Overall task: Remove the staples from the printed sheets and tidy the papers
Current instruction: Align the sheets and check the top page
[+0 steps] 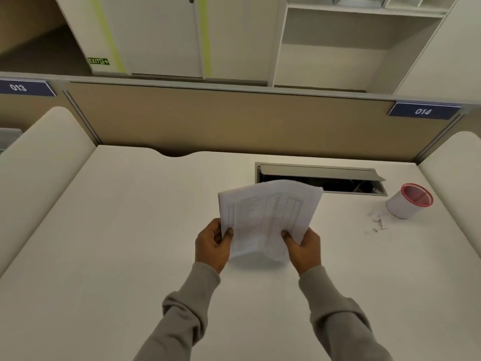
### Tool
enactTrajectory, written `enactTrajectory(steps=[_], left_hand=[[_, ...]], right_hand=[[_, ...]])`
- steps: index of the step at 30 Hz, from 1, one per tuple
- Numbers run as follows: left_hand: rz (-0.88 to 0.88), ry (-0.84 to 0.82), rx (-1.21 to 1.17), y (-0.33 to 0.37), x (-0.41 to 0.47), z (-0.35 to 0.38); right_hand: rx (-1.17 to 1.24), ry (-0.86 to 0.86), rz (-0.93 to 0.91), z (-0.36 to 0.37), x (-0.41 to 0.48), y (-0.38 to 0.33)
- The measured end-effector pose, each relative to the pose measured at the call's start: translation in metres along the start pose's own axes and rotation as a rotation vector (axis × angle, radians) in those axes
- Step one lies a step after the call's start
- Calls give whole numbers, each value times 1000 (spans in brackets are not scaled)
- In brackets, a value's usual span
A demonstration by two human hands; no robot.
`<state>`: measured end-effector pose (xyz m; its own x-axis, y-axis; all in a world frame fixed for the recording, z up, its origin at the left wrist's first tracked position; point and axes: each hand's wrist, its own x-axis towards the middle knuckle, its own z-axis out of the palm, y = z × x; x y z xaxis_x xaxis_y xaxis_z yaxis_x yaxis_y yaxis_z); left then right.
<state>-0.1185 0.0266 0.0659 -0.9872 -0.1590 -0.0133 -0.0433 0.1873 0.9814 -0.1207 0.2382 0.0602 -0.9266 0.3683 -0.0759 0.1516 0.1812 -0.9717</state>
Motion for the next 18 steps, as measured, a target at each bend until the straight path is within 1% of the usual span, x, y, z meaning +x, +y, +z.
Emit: enactTrajectory(steps=[2, 6, 9, 11, 13, 15, 18], left_hand=[[-2, 5, 49, -12, -5, 3], [44, 35, 63, -11, -2, 7], [10, 27, 74, -17, -1, 8], [-22, 16, 62, -17, -2, 7], [-26, 15, 36, -13, 3, 3], [-22, 38, 6, -8, 13, -5], [-49, 127, -176, 6, 27, -24]], right_hand=[[-8, 3, 48, 5, -3, 13], [-28, 27, 33, 6, 2, 19], [-70, 11, 42, 8, -3, 26], [-120, -3, 15, 7, -7, 23], [-200, 0, -101, 1, -4, 12], [-303, 7, -279, -11, 2, -4], [-532, -51, -488, -32, 14, -29]])
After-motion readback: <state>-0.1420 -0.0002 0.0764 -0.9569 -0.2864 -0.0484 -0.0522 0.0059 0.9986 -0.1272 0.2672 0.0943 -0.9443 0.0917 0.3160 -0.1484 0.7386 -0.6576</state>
